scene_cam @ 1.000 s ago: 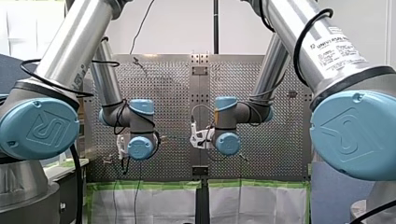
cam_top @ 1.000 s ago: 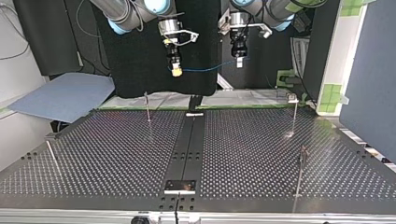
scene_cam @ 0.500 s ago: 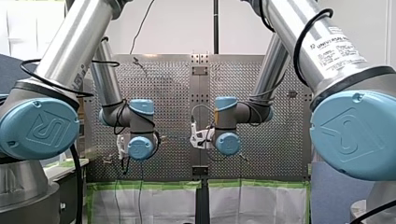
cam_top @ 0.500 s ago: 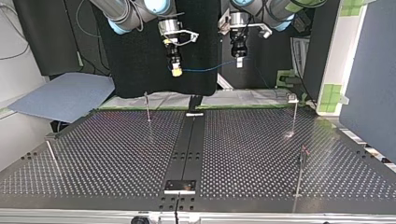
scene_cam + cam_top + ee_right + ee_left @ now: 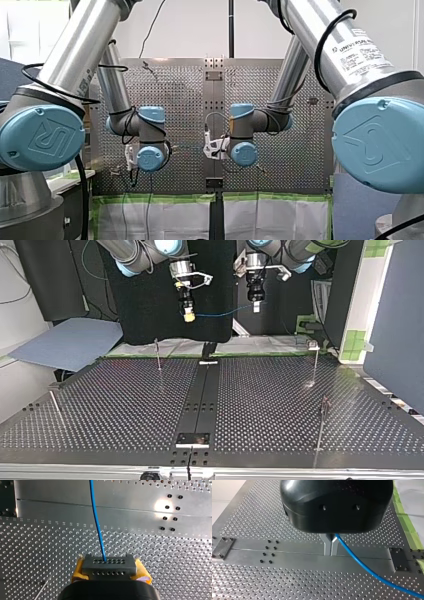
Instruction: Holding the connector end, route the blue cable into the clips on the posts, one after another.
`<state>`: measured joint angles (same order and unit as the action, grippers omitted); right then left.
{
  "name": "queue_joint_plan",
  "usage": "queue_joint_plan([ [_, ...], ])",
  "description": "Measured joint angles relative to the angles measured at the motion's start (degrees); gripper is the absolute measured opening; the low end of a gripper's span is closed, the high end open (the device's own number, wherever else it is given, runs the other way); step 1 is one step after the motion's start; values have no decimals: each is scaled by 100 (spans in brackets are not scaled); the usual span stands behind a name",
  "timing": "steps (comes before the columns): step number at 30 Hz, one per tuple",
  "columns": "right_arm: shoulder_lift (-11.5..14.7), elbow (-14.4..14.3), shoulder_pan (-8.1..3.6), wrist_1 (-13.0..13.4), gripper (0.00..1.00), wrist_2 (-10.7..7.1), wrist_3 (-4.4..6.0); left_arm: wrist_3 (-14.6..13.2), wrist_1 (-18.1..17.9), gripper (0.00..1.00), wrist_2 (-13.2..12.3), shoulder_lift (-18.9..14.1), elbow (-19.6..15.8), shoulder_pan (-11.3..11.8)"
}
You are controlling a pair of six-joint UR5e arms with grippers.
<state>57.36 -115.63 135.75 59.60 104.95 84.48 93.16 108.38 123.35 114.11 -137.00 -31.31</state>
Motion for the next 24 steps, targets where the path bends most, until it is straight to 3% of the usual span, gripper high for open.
queue_joint_plan([
  [19, 36, 8, 2, -16, 0, -9, 22, 2, -34, 0, -11, -6, 1, 0],
  [24, -50, 14, -10, -126, 0, 2, 54, 0, -43, 0, -9, -7, 0, 0],
])
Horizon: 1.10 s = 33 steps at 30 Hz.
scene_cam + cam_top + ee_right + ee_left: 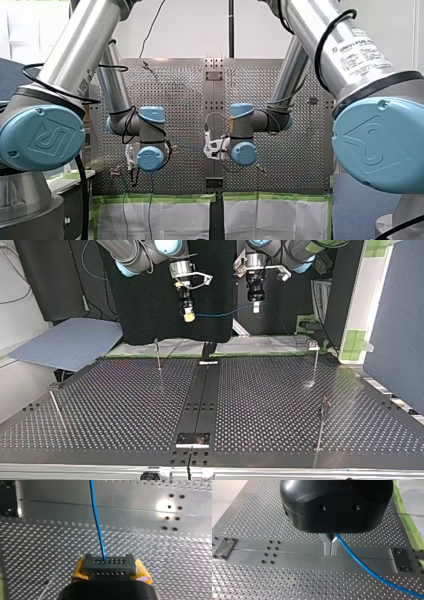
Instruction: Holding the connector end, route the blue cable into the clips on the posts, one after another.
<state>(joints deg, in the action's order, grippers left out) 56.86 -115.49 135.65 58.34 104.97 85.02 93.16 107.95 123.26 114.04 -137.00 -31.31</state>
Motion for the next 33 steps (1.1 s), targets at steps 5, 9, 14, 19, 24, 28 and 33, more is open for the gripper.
queue_joint_plan([
  [5, -134, 2, -5, -80, 0, 6, 7, 0, -1, 0, 0, -1, 0, 0],
  [9, -157, 3, -7, -91, 0, 6, 8, 0, -1, 0, 0, -2, 0, 0],
  [14, -160, 4, -7, -93, 0, 7, 8, -4, -6, 0, 4, 3, -2, 4],
  [19, -161, 3, -8, -93, 0, 7, 8, -131, -52, 0, 98, 136, -7, 93],
  [24, -161, 4, -7, -93, 0, 7, 8, -211, -62, 0, 129, 402, -8, 121],
  [28, -161, 4, -8, -94, 0, 7, 8, -218, -63, 0, 132, 592, -9, 122],
  [33, -161, 4, -7, -93, 0, 7, 8, -220, -63, 0, 132, 837, -9, 123],
])
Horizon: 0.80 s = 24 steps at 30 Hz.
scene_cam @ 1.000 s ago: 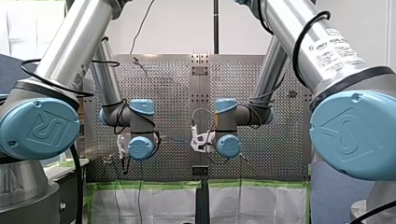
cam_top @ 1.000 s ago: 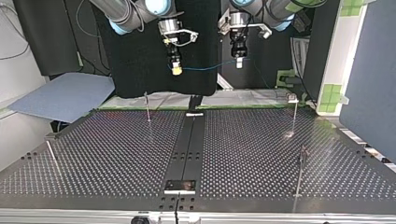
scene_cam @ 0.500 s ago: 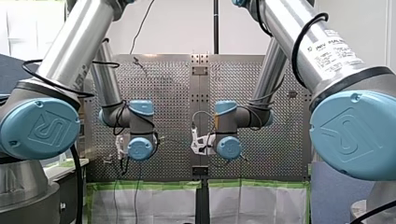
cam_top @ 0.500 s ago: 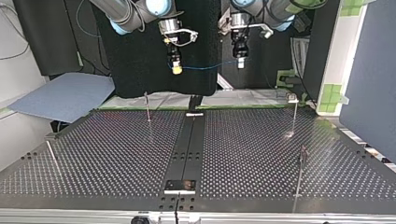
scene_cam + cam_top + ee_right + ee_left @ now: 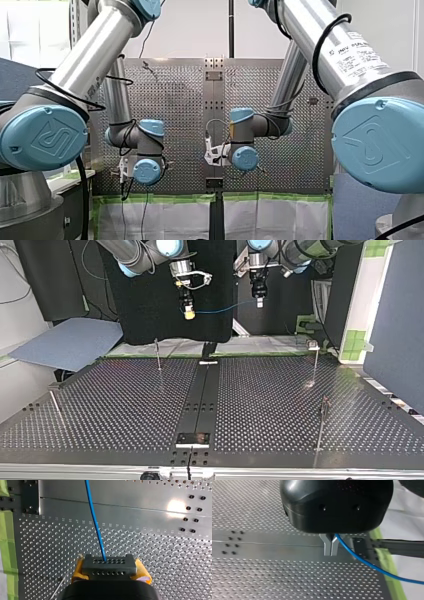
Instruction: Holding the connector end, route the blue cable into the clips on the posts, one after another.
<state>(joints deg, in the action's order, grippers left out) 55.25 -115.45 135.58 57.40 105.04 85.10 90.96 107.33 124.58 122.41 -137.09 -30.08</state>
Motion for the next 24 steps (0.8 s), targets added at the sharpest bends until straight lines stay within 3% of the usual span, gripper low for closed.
queue_joint_plan([
  [11, -42, 43, 40, -42, 0, 42, 24, -86, -85, 0, -85, 512, 39, 86],
  [17, -204, 288, 283, -288, 0, 126, 235, -41, -107, 0, -287, 366, 93, 266],
  [20, -116, 442, 366, -442, 0, 43, 386, 87, 9, 0, -395, 230, 95, 312],
  [24, 85, 664, 391, -663, 0, -151, 607, 297, 218, 0, -422, 17, 96, 356],
])
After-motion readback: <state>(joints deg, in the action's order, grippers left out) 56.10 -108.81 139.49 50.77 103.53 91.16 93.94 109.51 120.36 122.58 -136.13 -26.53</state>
